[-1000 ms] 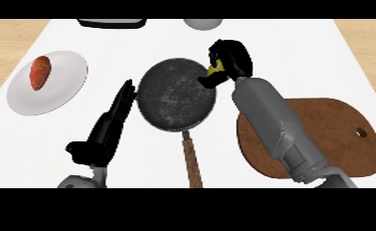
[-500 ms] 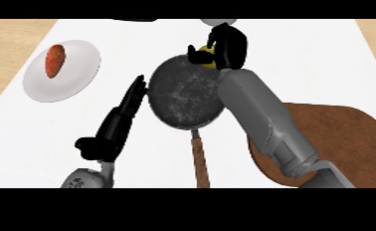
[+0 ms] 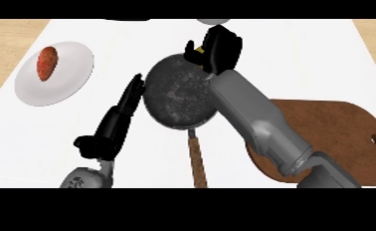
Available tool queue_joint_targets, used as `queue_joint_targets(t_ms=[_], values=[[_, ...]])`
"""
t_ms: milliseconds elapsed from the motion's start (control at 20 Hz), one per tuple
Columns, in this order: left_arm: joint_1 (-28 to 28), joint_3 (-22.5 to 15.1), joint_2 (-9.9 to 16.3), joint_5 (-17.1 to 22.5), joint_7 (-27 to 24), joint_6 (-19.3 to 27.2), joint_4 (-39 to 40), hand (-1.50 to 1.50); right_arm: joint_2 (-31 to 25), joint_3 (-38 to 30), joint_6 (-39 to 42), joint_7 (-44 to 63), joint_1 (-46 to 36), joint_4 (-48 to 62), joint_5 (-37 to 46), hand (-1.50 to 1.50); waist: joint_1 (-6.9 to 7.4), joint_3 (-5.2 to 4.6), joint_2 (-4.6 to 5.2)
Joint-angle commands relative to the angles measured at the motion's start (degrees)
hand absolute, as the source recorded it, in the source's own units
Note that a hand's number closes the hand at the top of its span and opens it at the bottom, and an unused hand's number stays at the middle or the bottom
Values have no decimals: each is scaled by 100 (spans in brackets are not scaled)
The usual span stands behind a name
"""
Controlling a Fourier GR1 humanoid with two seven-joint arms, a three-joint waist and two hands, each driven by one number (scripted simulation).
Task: Pick the lemon from the cutting board and place it in the pan
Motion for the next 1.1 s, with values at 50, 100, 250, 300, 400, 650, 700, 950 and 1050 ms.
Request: queue_joint_targets(t_ms=[50,100,250,300,400,650,700,950,1050], values=[[-61,107,-20,-22,-61,63,47,0,29,644,-915,1712,-95,-120,785,150,-151,18,74],[-3,37,-31,-50,65,106,-159,0,29,803,-851,2049,-27,-155,948,150,-125,20,50],[28,41,-118,-130,-30,224,-128,0,28,737,-1037,2172,-15,-24,1201,150,-191,26,97],[167,181,84,30,-87,-1,-98,0,27,858,-1113,2226,289,-119,1274,150,-198,25,96],[38,29,-165,-46,-10,138,-119,0,27,875,-1050,2287,192,-123,1371,150,-169,27,111],[43,4,-42,-37,-166,-80,-73,0,28,202,193,1329,832,-191,-314,-150,70,35,249],[-148,38,-3,-46,16,-69,-201,0,28,260,429,999,853,-134,-549,-150,119,40,267],[-66,163,1,63,-138,-156,-21,0,30,16,176,5,850,-495,-1855,-150,99,44,288],[-200,-95,-249,-296,-228,108,128,0,30,187,-16,-263,807,-511,-2097,-150,47,42,267]])
